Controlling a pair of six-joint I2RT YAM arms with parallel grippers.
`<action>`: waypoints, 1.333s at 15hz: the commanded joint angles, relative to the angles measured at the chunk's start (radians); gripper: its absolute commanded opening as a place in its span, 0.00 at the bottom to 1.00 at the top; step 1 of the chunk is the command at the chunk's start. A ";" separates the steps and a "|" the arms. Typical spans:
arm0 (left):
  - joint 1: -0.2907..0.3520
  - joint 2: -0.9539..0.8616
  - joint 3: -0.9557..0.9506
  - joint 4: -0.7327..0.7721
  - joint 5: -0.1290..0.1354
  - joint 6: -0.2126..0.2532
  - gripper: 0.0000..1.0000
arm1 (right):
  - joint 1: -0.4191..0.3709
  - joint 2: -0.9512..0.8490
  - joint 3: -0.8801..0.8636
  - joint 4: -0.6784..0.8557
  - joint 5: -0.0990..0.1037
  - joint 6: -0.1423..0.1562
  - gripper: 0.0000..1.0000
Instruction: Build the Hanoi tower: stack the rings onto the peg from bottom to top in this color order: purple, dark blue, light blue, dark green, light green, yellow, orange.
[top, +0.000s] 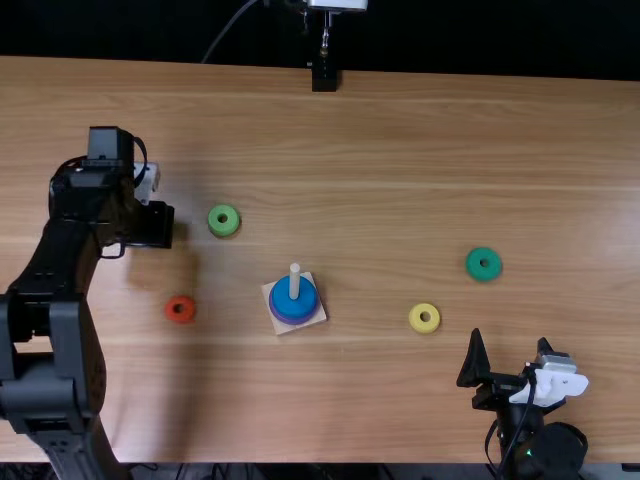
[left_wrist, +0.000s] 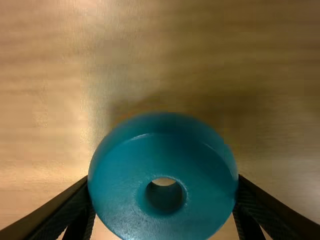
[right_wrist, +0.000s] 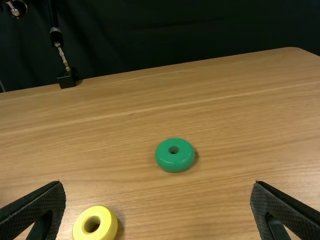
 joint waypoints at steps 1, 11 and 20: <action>-0.032 -0.078 0.029 -0.031 0.109 0.002 0.00 | -0.013 -0.013 -0.063 -0.069 0.009 -0.006 1.00; -0.155 -0.343 0.135 -0.456 0.127 0.090 0.00 | -0.013 -0.013 -0.063 -0.069 0.009 -0.006 1.00; -0.342 -0.348 0.279 -0.521 0.022 0.140 0.00 | -0.013 -0.013 -0.063 -0.069 0.009 -0.006 1.00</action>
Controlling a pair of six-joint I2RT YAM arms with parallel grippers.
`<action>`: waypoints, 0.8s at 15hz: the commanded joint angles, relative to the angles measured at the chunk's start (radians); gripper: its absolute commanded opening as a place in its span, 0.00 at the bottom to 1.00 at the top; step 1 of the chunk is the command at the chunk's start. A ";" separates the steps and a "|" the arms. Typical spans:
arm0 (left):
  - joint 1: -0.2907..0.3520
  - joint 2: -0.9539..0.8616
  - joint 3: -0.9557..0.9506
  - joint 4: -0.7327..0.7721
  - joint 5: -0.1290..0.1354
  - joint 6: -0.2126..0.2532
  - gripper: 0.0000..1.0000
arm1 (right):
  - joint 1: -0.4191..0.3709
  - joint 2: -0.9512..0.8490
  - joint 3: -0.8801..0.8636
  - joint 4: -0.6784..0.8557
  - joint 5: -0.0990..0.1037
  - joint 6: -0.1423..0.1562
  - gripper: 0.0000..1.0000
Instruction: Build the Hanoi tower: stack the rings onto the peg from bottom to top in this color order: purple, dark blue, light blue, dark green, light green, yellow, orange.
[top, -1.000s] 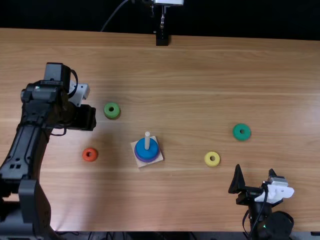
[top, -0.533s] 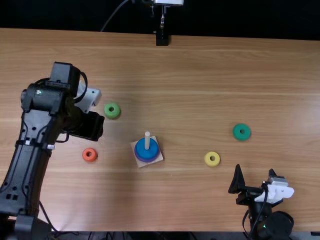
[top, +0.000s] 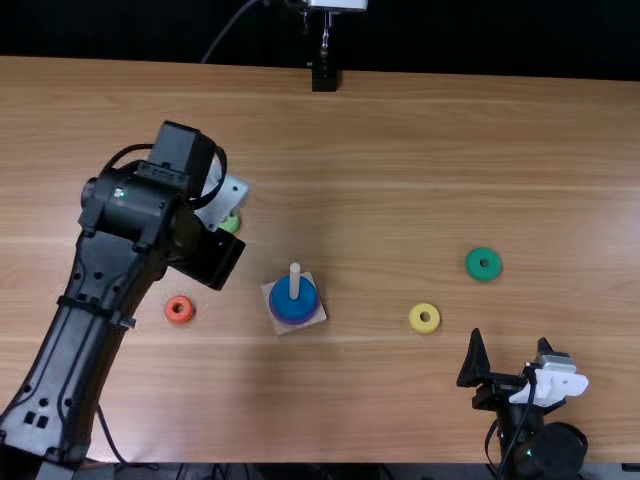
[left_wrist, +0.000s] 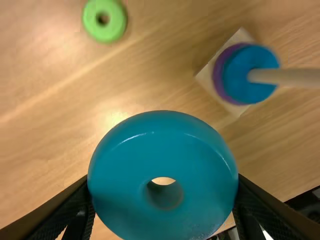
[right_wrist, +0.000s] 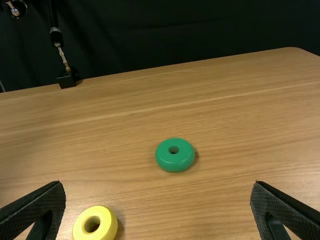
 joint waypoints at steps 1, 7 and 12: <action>-0.028 0.000 0.052 -0.004 -0.003 0.008 0.00 | -0.013 -0.013 -0.063 -0.069 0.009 -0.006 1.00; -0.155 0.048 0.092 -0.002 0.001 -0.005 0.00 | -0.013 -0.013 -0.063 -0.069 0.009 -0.006 1.00; -0.215 0.053 0.092 -0.002 0.007 -0.008 0.00 | -0.013 -0.013 -0.063 -0.069 0.009 -0.006 1.00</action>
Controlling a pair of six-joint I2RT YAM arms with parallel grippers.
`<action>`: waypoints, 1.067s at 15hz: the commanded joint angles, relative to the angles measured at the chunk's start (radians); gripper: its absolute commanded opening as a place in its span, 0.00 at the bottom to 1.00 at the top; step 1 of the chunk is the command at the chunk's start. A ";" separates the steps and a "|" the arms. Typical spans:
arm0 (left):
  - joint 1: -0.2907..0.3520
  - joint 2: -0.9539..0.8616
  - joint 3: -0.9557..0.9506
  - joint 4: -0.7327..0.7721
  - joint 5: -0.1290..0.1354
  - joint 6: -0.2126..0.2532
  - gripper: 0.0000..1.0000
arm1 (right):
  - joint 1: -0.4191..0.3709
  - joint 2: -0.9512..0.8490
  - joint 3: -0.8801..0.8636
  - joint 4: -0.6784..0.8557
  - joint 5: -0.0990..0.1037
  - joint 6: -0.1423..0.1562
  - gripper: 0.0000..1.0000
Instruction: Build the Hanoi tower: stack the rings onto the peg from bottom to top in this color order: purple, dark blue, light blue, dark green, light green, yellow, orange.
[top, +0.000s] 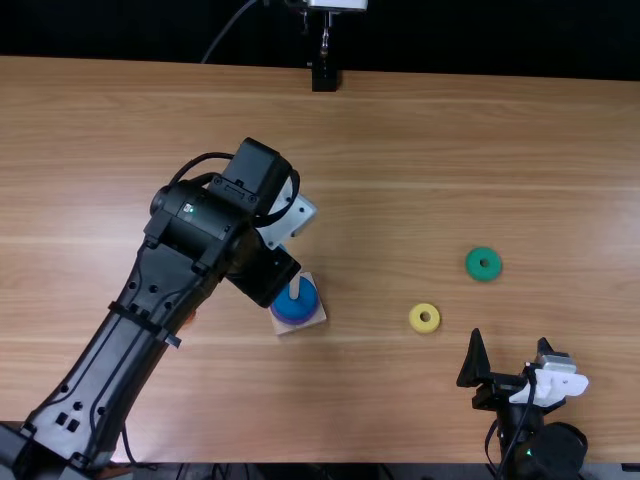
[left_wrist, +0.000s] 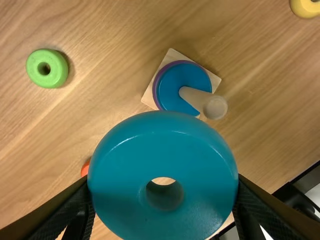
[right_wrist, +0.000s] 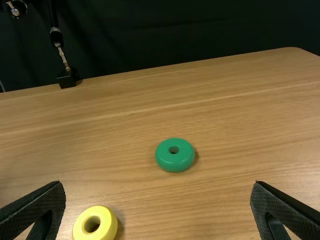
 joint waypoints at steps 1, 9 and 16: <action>-0.021 0.031 0.036 -0.001 0.007 -0.007 0.00 | -0.013 -0.013 -0.063 -0.069 0.009 -0.006 1.00; -0.053 0.080 0.074 0.016 0.011 -0.007 0.00 | -0.013 -0.013 -0.063 -0.069 0.009 -0.006 1.00; -0.078 0.111 0.110 0.016 0.011 -0.009 0.00 | -0.013 -0.013 -0.063 -0.069 0.009 -0.006 1.00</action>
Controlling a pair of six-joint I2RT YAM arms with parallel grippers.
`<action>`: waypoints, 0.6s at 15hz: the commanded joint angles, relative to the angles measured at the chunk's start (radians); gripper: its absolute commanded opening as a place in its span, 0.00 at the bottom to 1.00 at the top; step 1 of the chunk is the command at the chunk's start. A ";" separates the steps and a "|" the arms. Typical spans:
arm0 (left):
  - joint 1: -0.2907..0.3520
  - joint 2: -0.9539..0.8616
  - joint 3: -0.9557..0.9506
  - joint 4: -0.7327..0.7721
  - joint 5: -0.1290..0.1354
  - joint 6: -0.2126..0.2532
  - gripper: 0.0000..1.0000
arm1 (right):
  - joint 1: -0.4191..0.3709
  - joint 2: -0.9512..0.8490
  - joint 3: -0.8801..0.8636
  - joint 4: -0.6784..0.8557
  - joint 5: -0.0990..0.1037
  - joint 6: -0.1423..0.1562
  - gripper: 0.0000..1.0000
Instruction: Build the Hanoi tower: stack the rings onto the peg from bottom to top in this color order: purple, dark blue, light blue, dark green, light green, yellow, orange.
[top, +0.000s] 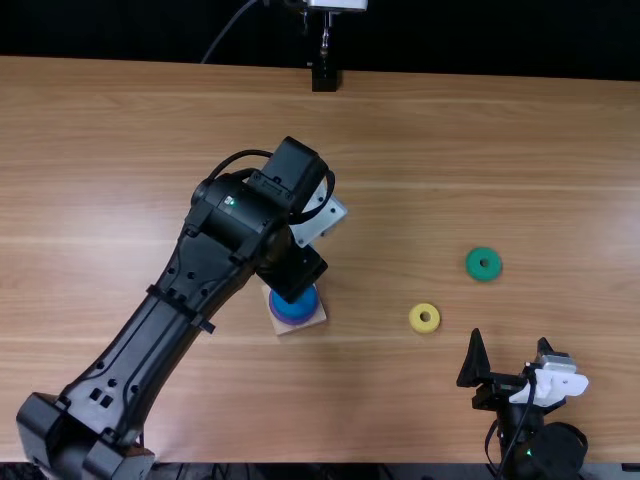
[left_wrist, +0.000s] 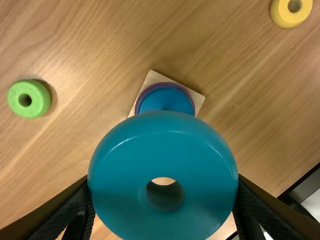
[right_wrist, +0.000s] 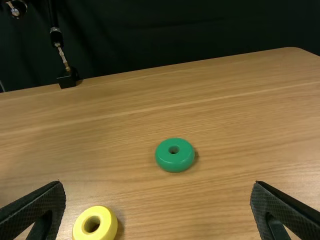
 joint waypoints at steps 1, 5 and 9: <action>-0.014 0.012 0.032 0.001 0.010 -0.009 0.00 | -0.013 -0.013 -0.063 -0.069 0.009 -0.006 1.00; -0.014 0.014 0.027 0.001 0.010 -0.009 0.00 | -0.013 -0.013 -0.063 -0.069 0.009 -0.006 1.00; -0.018 0.014 0.024 0.001 0.010 -0.009 0.00 | -0.013 -0.013 -0.063 -0.069 0.009 -0.006 1.00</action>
